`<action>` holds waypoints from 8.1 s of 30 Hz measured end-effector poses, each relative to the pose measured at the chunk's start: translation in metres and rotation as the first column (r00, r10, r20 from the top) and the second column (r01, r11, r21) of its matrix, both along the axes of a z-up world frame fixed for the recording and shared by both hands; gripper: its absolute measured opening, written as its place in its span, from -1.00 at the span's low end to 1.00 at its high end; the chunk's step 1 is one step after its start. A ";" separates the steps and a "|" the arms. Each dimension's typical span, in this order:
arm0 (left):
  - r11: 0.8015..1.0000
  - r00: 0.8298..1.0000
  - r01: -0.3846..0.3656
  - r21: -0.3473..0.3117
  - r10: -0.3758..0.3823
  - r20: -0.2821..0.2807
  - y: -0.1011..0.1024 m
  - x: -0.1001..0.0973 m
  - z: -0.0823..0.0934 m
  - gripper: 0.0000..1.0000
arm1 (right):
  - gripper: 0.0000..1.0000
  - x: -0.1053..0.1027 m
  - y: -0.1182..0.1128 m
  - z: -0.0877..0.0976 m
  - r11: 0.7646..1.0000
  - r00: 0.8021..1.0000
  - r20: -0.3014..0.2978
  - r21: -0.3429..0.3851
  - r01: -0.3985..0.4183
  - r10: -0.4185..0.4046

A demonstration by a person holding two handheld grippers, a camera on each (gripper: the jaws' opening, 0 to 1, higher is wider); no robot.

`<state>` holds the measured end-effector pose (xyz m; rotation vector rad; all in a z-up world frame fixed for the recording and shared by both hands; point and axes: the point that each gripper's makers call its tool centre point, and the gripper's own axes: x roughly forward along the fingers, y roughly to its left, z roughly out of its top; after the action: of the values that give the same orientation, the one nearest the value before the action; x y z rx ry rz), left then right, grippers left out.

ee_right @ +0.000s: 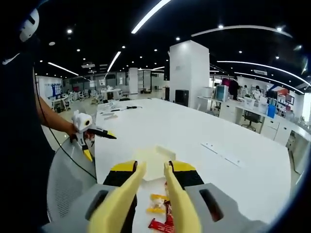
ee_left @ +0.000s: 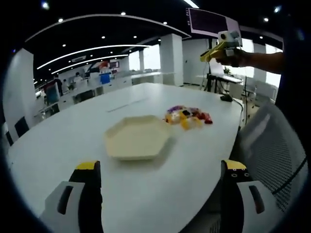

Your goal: Place the target food into the container with the food tongs after gripping and lifting it, then release it inside without dropping or visibly crushing the food.

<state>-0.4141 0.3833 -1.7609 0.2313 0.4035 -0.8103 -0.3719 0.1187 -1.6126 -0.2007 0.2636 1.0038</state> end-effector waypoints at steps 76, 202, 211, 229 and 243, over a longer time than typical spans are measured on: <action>0.999 0.999 -0.040 0.019 0.041 -0.017 0.006 0.004 -0.006 0.98 | -0.49 0.023 0.014 -0.148 0.992 0.981 -0.179 -0.114 0.053 -0.073; 0.999 0.998 -0.038 0.004 0.039 -0.052 0.006 0.002 -0.010 0.99 | -0.64 0.063 0.017 -0.146 0.940 0.957 -0.215 -0.320 0.120 -0.196; 0.999 0.998 -0.041 0.003 0.041 -0.051 0.006 0.003 -0.009 0.99 | -0.64 0.070 0.023 -0.134 0.943 0.964 -0.201 -0.317 0.105 -0.175; 0.999 0.998 -0.051 -0.009 0.051 -0.033 0.007 0.005 -0.005 0.99 | -0.64 0.088 0.066 -0.110 0.950 0.979 -0.182 -0.309 0.033 -0.093; 0.998 0.998 -0.061 -0.010 0.061 -0.023 0.010 0.006 -0.004 0.98 | -0.63 0.104 0.113 -0.083 0.948 0.987 -0.162 -0.316 -0.042 -0.010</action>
<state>-0.4078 0.3930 -1.7645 0.1990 0.4257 -0.7554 -0.2678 0.2317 -1.6961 -0.4171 0.5750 0.9910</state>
